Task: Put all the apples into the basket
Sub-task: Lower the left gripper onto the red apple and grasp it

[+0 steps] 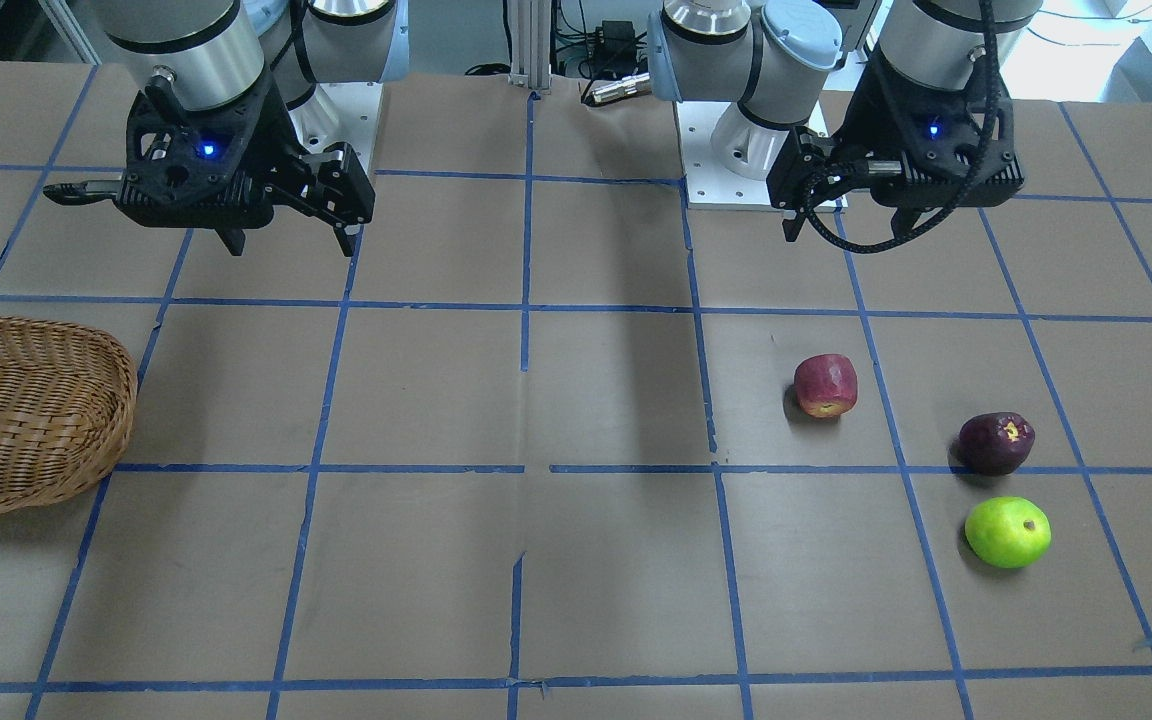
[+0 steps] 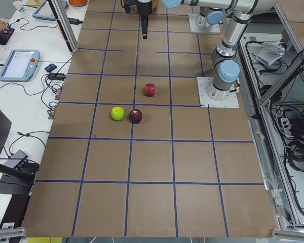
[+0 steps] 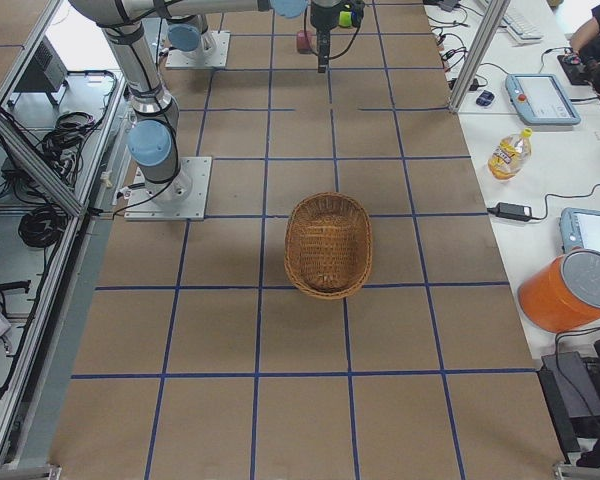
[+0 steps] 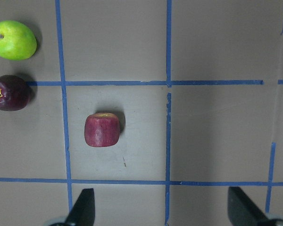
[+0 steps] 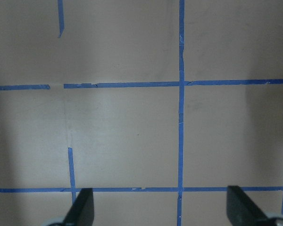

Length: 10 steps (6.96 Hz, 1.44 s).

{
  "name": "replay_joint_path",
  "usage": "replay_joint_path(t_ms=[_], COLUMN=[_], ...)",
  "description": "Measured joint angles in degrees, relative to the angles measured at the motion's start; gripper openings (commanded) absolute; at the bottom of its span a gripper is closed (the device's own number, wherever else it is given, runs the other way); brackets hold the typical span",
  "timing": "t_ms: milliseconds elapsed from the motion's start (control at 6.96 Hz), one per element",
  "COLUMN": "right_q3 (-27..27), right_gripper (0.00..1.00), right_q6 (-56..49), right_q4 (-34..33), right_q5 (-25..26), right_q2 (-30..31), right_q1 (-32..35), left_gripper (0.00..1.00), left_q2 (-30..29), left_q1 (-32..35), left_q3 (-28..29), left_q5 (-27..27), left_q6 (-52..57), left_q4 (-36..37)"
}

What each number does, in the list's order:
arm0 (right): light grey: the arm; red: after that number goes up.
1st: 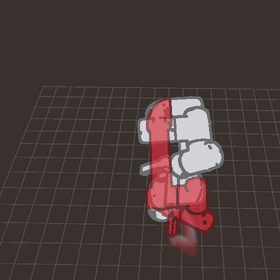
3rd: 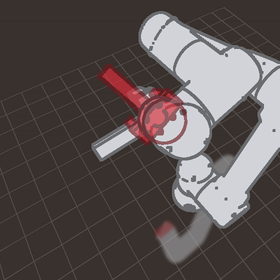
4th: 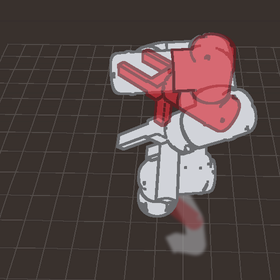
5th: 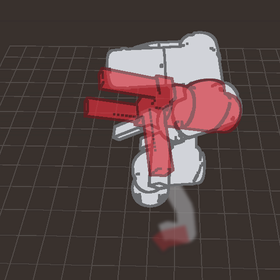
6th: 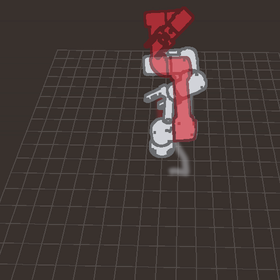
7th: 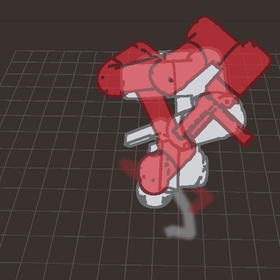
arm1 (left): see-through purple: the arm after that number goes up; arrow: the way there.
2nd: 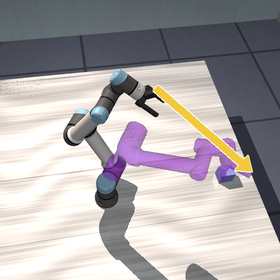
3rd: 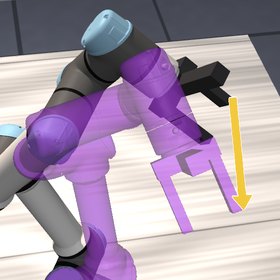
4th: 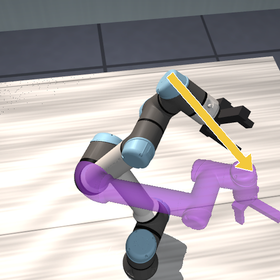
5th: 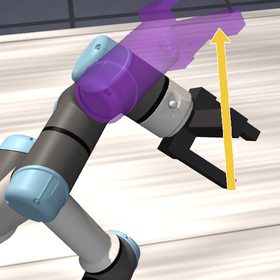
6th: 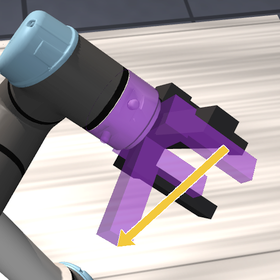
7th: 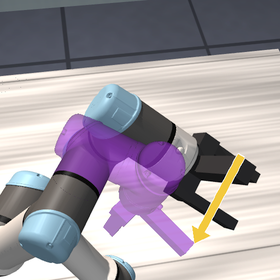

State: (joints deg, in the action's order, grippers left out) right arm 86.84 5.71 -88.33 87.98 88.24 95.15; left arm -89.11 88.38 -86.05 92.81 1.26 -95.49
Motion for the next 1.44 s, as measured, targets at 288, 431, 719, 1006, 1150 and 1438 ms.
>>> replay_joint_path(t_ms=[288, 431, 719, 1006, 1150, 1438], right_q3=[0.00, 0.00, 0.00, 0.00, 0.00, 0.00], right_gripper=[1.00, 1.00, 1.00, 1.00, 1.00, 1.00], right_q6=[0.00, 0.02, 0.08, 0.09, 0.09, 0.09], right_q4=[0.00, 0.00, 0.00, 0.00, 0.00, 0.04], right_q5=[0.00, 0.00, 0.00, 0.00, 0.00, -0.02], right_q2=[0.00, 0.00, 0.03, 0.01, 0.00, 0.02], right_q1=[0.03, 0.04, 0.04, 0.04, 0.04, 0.06], left_gripper=[1.00, 1.00, 1.00, 1.00, 1.00, 1.00], left_q2=[0.02, 0.13, -0.58, -1.59, -2.42, -5.03], left_q1=[-0.01, -0.21, -3.96, -11.36, -13.46, -14.67], left_q3=[-0.08, -0.33, -5.25, -17.67, -23.87, -31.57], left_q5=[0.00, 0.17, 0.21, 0.00, -0.05, -0.18], left_q6=[-0.02, 0.19, 5.28, 13.23, 16.80, 19.11], left_q4=[-0.02, -0.29, 1.11, 12.57, 20.37, 31.71])
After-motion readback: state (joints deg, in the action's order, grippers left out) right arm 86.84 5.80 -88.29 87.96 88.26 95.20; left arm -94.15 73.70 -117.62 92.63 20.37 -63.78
